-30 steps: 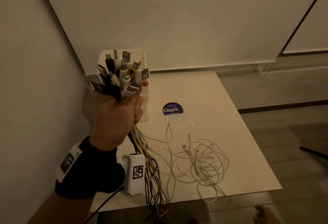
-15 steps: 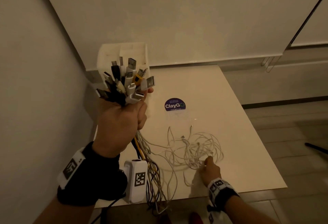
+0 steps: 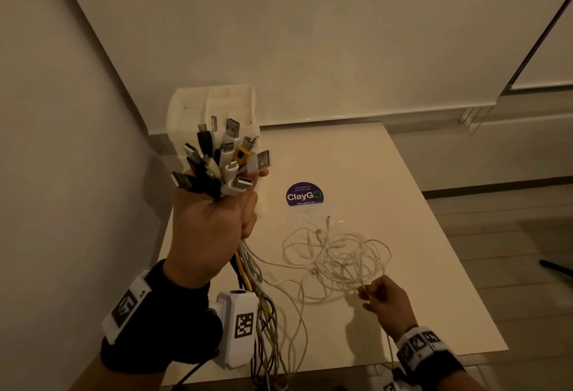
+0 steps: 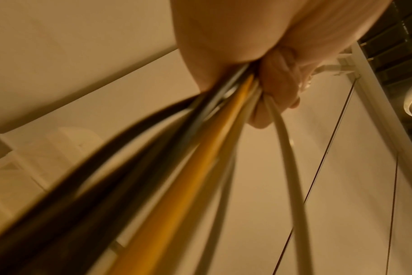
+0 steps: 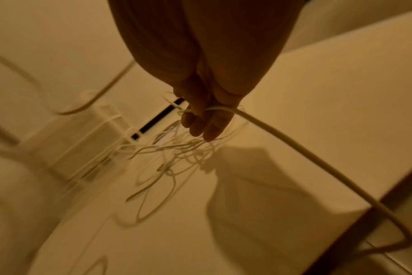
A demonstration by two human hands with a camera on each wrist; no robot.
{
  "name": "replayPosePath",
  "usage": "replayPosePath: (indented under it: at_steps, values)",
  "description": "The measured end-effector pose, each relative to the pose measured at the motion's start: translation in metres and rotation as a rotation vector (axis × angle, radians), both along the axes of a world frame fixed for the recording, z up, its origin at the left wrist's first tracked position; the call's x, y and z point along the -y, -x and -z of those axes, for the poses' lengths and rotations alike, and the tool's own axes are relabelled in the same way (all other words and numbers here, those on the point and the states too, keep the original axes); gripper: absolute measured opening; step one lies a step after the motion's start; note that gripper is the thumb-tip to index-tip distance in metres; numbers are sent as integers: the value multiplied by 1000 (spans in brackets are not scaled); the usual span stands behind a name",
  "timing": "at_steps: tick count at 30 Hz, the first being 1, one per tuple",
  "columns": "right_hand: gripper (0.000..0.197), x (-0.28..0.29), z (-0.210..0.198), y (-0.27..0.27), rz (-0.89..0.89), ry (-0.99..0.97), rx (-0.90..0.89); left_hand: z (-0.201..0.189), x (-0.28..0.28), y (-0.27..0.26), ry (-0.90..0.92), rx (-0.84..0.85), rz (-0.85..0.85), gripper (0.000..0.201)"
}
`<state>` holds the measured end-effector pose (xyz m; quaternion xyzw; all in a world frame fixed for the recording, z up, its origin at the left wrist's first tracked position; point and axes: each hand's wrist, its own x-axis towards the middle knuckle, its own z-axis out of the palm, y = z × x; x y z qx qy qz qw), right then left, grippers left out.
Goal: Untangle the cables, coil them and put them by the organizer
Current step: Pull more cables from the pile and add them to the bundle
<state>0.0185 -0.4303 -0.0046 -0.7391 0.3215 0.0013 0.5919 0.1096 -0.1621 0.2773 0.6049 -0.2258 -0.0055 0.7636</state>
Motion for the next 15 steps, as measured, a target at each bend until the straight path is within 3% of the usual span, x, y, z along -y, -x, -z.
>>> replayPosePath:
  at_steps: [3,6,8,11,15]
  values:
    - [31,1,-1,-12,62,-46,-5,2,7,-5,-19,-28,36,21]
    - [31,-11,-26,-25,28,-49,127,6,10,-11,-36,-74,89,34]
    - [32,-15,-46,-35,-45,-65,218,5,10,-12,-24,-53,68,34]
    - [28,-10,-73,-48,-58,-116,327,2,11,-11,-16,-27,12,16]
    - [25,-2,-108,-49,-184,-98,409,-4,12,-12,-19,-30,13,20]
